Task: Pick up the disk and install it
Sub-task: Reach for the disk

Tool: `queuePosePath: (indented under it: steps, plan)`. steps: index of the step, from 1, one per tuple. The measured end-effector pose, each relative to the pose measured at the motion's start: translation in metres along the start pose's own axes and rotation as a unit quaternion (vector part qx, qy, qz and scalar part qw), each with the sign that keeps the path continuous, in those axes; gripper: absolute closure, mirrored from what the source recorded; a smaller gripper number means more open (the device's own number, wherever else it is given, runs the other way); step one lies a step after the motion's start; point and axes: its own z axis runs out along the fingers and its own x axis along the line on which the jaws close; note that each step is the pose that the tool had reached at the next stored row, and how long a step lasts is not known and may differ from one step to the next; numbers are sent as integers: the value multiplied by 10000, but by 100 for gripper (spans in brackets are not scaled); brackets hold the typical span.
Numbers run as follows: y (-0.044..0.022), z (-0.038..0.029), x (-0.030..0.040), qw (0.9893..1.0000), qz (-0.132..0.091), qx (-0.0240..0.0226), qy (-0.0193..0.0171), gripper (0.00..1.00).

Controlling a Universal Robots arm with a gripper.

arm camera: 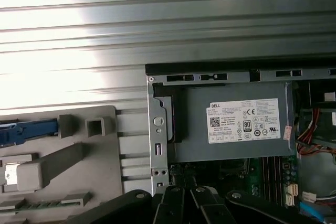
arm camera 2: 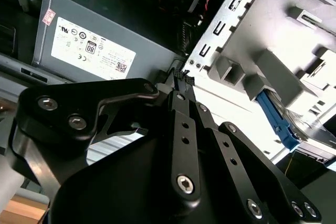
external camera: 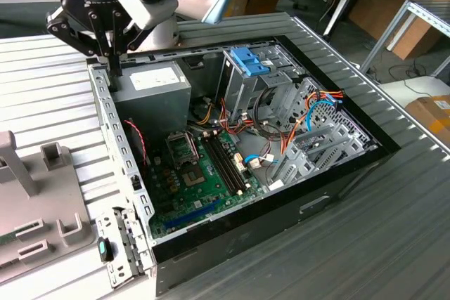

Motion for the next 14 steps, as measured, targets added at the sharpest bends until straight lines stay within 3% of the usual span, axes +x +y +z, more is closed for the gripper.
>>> queuePosePath:
  steps: [8, 14]
  plan:
    - [-12, -4, 156, 10000, 0, 0, 0, 89]
    - [-13, -5, 178, 10000, 0, 0, 0, 89]
